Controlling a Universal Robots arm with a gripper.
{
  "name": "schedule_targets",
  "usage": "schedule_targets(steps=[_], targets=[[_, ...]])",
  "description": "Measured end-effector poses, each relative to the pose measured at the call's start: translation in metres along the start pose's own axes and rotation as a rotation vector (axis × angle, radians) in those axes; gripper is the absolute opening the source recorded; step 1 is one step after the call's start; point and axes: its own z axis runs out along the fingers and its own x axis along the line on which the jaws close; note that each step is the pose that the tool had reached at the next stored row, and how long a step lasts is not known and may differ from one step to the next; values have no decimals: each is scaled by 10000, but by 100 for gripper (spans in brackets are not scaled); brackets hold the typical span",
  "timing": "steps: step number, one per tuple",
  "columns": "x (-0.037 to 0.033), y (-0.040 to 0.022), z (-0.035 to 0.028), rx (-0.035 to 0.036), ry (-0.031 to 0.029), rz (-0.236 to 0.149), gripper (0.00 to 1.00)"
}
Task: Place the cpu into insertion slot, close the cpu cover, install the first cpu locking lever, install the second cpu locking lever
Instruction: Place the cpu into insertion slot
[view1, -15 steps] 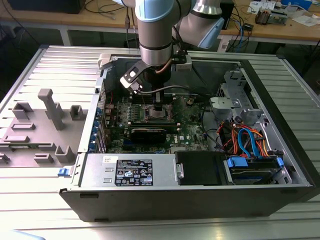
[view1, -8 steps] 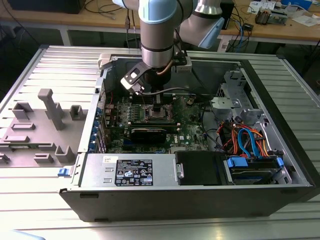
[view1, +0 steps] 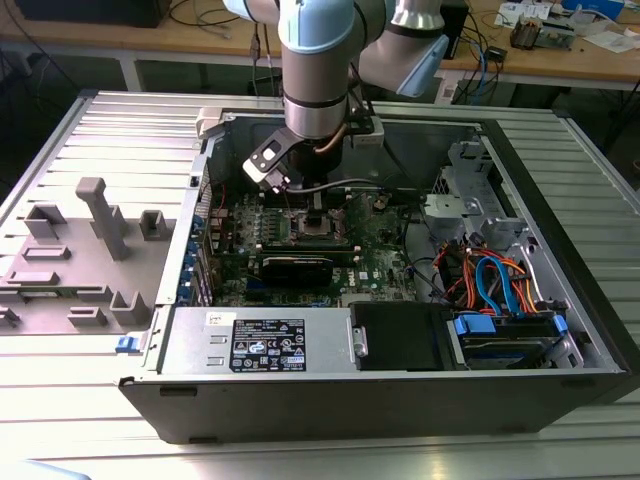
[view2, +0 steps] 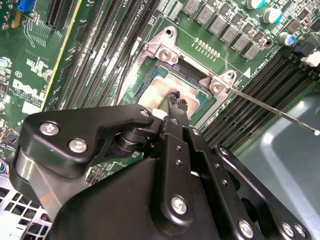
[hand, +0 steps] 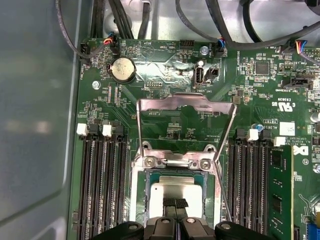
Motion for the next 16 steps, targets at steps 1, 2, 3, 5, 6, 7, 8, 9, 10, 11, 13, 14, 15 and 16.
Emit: schedule_targets(steps=[1,2,3,5,6,7,8,9,10,11,13,14,15,16], targets=[[-1,0,3,2,-3,2,11],[-1,0,4,2,-3,0,11],[0,1,7,1,-1,-1,11],[-1,1,20,5,-7,-1,11],[-2,0,21,5,-7,-1,11],[-1,1,23,4,-6,-1,11],[-1,1,24,3,-4,0,11],[0,1,24,2,-3,0,11],[0,1,25,1,-2,0,11],[-1,1,25,1,-2,0,11],[0,1,26,1,-2,-1,11],[0,1,27,0,-1,0,11],[0,1,26,1,-1,0,11],[0,2,21,-1,2,0,11]])
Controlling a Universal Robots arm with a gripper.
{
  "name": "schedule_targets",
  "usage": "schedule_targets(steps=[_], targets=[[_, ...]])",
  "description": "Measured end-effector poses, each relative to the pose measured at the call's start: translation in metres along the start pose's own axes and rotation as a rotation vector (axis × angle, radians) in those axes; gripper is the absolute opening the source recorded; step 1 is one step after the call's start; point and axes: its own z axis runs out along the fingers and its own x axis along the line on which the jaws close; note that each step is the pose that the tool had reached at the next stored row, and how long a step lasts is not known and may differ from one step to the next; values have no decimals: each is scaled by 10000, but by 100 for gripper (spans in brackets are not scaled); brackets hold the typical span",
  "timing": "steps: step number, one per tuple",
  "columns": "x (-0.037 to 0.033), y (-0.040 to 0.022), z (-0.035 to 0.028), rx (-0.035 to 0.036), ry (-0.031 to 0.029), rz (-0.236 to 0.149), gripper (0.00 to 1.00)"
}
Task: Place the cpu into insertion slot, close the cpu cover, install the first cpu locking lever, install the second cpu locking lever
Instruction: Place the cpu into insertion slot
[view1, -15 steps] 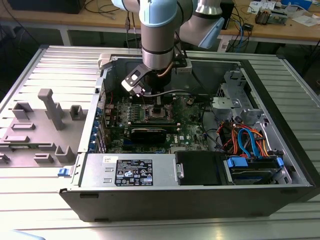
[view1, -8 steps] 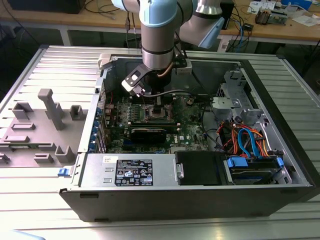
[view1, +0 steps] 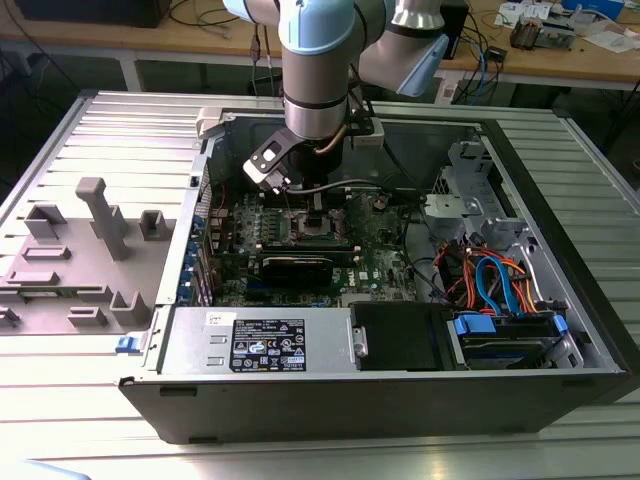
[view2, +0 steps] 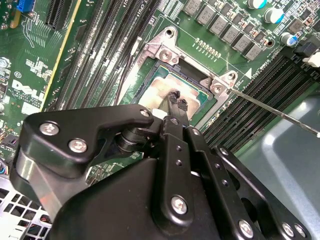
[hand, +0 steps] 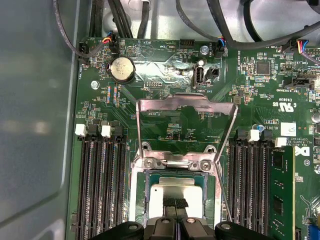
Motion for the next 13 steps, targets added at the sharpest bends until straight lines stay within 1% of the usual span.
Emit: schedule_targets(steps=[1,2,3,5,8,10,13], targets=[[3,3,-14,-13,19,1,11],[2,3,-32,-8,11,0,11],[0,4,-73,1,-1,0,11],[-1,8,-145,2,-3,0,11],[-2,12,-224,1,-2,0,11],[-2,14,-254,1,-2,-1,11],[-2,14,-255,1,-1,-1,11]])
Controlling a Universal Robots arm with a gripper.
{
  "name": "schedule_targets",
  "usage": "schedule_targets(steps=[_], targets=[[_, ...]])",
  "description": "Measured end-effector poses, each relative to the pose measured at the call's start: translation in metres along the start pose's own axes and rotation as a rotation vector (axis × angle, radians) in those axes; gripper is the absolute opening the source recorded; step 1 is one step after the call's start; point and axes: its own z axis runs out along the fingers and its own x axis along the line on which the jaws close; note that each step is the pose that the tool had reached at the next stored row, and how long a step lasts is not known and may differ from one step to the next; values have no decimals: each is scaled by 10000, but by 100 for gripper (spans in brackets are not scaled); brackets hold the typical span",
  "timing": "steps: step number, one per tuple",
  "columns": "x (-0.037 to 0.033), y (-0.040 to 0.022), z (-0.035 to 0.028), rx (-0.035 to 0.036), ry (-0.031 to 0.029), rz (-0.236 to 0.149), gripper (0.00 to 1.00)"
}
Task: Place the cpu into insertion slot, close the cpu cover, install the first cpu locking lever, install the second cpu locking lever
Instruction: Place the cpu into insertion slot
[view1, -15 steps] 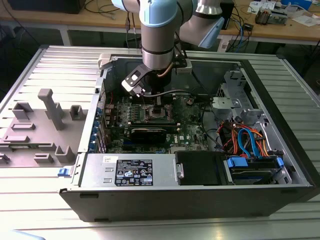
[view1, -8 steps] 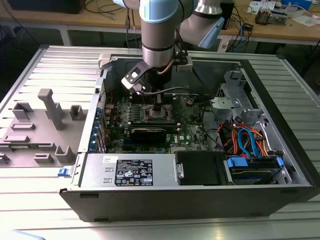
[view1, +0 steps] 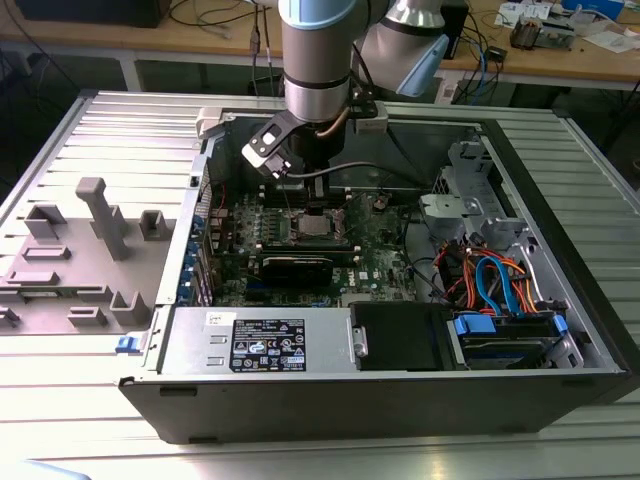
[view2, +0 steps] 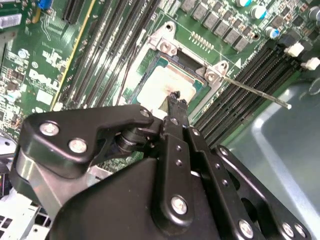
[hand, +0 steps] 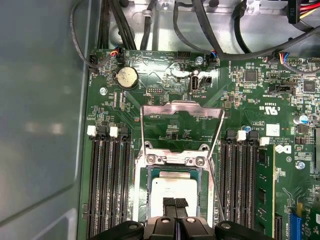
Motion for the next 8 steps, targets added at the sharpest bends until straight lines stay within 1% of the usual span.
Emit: schedule_targets(steps=[2,5,8], targets=[[0,0,-1,1,-2,35,11],[-1,0,0,3,-16,265,11],[-1,3,1,4,-16,270,11]])
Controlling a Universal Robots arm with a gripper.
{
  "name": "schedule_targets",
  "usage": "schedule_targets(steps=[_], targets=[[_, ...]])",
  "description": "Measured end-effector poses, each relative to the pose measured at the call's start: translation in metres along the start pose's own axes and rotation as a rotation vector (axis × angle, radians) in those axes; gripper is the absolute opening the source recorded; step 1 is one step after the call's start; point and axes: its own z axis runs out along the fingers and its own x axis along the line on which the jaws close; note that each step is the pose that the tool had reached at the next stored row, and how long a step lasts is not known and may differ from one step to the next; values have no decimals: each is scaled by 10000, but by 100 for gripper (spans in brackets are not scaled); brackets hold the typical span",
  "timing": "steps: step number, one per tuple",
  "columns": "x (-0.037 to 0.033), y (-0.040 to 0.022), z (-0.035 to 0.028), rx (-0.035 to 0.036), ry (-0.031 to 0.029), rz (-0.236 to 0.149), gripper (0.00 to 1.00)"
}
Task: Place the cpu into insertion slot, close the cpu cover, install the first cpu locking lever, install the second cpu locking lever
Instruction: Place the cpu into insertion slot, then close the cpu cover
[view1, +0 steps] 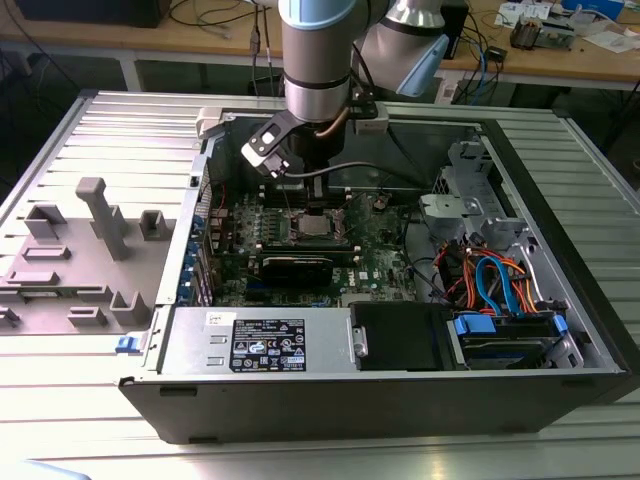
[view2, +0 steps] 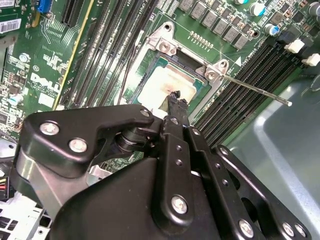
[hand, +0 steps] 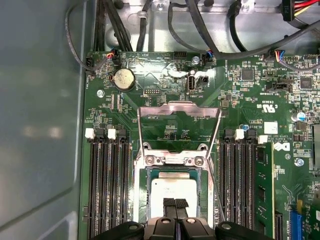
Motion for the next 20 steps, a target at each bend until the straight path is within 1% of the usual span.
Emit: schedule_targets(steps=[2,8,10,20], targets=[[0,6,0,11,1,0,11],[0,7,-7,11,1,0,11],[-1,12,-96,11,1,0,11],[-1,13,-116,11,1,-1,11]])
